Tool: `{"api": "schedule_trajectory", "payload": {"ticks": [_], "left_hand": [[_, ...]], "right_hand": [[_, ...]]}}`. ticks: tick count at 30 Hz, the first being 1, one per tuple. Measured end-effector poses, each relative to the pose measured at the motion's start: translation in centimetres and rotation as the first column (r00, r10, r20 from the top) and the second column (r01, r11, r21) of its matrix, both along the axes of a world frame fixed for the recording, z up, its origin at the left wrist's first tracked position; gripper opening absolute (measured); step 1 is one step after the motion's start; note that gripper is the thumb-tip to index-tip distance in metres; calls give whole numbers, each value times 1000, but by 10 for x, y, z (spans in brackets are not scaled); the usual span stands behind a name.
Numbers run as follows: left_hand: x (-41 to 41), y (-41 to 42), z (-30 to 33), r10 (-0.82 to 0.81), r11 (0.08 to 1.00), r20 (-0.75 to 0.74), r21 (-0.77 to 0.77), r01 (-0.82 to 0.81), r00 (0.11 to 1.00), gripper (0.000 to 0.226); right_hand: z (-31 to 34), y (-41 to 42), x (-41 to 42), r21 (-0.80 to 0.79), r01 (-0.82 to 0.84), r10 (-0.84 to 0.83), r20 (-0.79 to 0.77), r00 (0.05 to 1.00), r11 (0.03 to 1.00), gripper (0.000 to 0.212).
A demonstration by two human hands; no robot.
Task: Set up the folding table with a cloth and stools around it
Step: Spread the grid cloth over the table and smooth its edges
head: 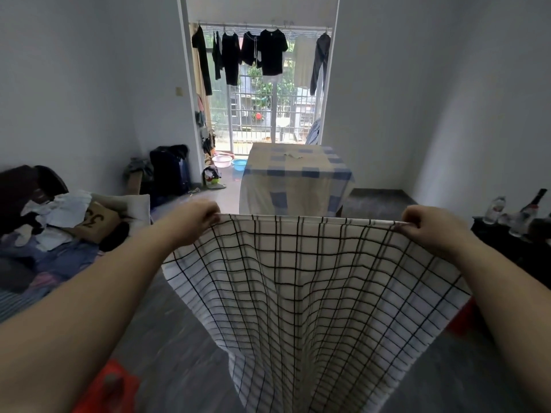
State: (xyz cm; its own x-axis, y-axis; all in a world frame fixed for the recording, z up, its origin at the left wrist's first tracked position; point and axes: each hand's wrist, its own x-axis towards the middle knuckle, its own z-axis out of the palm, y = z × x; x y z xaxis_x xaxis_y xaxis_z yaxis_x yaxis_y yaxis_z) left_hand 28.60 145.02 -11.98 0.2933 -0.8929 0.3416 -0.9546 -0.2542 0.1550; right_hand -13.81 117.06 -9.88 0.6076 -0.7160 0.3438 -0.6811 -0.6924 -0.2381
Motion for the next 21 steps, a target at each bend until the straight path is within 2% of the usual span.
{"api": "schedule_trajectory", "payload": {"ticks": [1, 2, 4, 7, 10, 12, 15, 16, 18, 19, 21], "left_hand": [[1, 5, -2, -11, 1000, -22, -3, 11, 1000, 3], [1, 11, -2, -17, 1000, -35, -18, 16, 999, 8], [3, 20, -1, 16, 999, 16, -42, -16, 1000, 11], [7, 29, 6, 206, 978, 157, -53, -200, 966, 19], [5, 30, 9, 335, 942, 131, -51, -331, 933, 24], [0, 27, 11, 379, 924, 38, -69, -376, 925, 22], [-9, 18, 10, 397, 912, -101, -65, -404, 912, 15], [-12, 14, 8, 368, 918, -210, -74, -391, 906, 12], [-17, 6, 4, 258, 923, -483, -131, -361, 837, 8], [-19, 3, 4, 221, 915, -566, -161, -370, 794, 7], [-21, -2, 5, 182, 902, -643, -192, -387, 744, 8]], "right_hand": [[-2, 2, 0, -31, 28, -28, 18, 999, 999, 24], [-2, 5, 1, -37, 36, -34, 41, 999, 999, 25], [-1, 11, 2, 37, -20, 17, 63, 998, 999, 26], [10, 22, 2, 251, -159, 170, -23, 985, 955, 16], [21, 28, 6, 312, -148, 198, -135, 971, 938, 10], [26, 27, 12, 237, -66, 115, -199, 973, 969, 13], [27, 22, 23, -24, 143, -143, -322, 936, 989, 21], [26, 21, 28, -94, 208, -228, -330, 916, 974, 20], [20, 18, 36, -99, 268, -285, -258, 923, 958, 15], [16, 16, 40, -61, 275, -282, -192, 940, 960, 14], [6, 9, 43, -15, 264, -264, -45, 963, 965, 14]]}}
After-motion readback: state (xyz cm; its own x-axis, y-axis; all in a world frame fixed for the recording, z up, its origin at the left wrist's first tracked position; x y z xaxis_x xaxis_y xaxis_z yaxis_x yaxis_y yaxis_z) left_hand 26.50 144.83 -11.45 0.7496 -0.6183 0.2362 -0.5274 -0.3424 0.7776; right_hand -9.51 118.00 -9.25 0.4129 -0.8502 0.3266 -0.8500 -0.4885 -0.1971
